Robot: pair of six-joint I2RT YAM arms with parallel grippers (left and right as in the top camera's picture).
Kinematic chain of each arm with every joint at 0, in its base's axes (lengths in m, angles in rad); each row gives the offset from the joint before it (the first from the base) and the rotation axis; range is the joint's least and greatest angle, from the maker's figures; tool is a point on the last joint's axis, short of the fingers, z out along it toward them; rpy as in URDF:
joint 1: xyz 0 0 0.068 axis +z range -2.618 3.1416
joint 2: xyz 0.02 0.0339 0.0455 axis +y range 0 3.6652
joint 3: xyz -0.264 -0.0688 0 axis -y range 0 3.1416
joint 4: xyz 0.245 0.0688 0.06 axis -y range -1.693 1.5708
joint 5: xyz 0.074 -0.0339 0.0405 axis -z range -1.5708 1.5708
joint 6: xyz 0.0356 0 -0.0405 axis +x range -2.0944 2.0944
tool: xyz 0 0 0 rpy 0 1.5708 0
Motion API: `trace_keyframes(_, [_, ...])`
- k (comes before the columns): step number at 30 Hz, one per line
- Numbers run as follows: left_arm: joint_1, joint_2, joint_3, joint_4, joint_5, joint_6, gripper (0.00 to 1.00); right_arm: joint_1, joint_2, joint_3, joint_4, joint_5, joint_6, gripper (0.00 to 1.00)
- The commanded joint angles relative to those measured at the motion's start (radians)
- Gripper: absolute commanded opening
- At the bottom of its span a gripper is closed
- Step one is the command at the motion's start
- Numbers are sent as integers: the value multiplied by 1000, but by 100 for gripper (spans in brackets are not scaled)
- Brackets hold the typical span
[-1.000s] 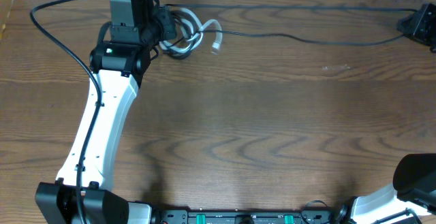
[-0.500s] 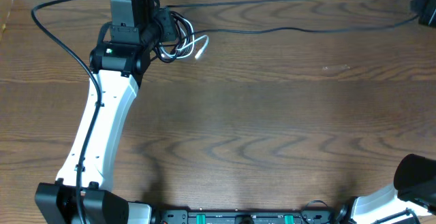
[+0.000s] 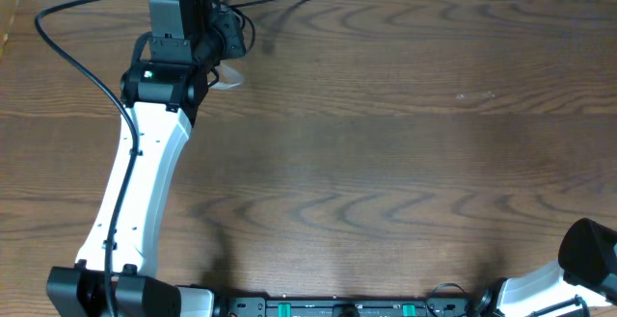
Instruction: Untangle cables
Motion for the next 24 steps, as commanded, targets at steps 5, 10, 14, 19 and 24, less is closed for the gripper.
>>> trace_keyframes(5, [76,4,5,-22,-204,-5,8,-86,2,74,-4,222,68,1])
trace_keyframes(10, [76,4,5,-22,-200,-6,8,-81,4,34,-124,124,67,1])
trace_keyframes(14, [76,1,5,-21,-102,-7,8,-52,11,-27,-232,61,45,1])
trace_keyframes(19, [76,-16,5,-23,84,-63,8,8,14,-152,-328,62,32,1])
trace_keyframes(24, [73,-21,5,-66,229,-119,8,78,14,-326,-367,62,2,2])
